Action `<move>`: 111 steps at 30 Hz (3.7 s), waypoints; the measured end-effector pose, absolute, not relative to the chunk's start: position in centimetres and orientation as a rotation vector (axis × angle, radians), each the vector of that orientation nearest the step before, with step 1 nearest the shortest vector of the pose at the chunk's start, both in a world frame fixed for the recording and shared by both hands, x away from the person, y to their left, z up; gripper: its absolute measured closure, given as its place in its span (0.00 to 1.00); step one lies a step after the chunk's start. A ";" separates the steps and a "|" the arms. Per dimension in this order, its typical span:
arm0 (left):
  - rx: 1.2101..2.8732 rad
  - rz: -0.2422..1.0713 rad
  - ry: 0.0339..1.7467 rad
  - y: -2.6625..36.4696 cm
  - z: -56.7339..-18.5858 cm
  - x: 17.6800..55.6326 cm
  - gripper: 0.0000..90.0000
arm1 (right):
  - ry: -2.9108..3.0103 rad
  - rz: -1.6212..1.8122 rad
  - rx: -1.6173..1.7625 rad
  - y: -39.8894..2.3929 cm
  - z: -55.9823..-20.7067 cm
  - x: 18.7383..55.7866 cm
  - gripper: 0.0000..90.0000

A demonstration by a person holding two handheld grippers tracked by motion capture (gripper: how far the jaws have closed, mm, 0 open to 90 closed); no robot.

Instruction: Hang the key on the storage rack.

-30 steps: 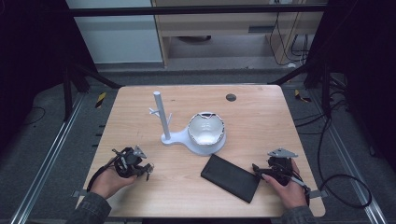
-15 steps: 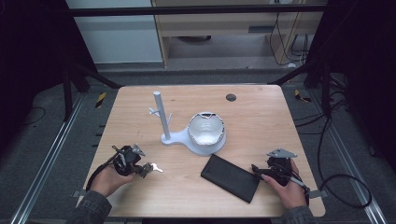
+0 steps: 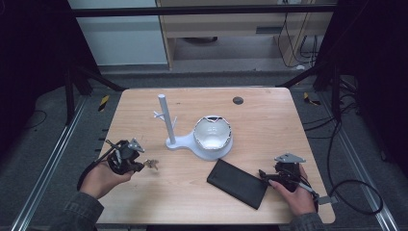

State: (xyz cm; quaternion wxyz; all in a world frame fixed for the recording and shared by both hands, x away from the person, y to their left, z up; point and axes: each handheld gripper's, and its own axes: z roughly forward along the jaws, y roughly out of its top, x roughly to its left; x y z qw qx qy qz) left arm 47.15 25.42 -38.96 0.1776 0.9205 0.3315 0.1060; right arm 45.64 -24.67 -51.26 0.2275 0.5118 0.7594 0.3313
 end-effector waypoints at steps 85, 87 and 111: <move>2.649 0.523 0.936 20.0 -26.5 54.3 1.00 | 2.115 0.918 1.394 -24.3 -51.3 45.4 0.05; 2.652 0.519 0.940 19.8 -26.7 54.5 1.00 | 2.116 0.918 1.394 -24.3 -51.3 45.4 0.06; 2.456 0.558 0.758 21.6 -29.4 47.6 0.88 | 2.117 0.920 1.395 -24.3 -51.3 45.4 0.05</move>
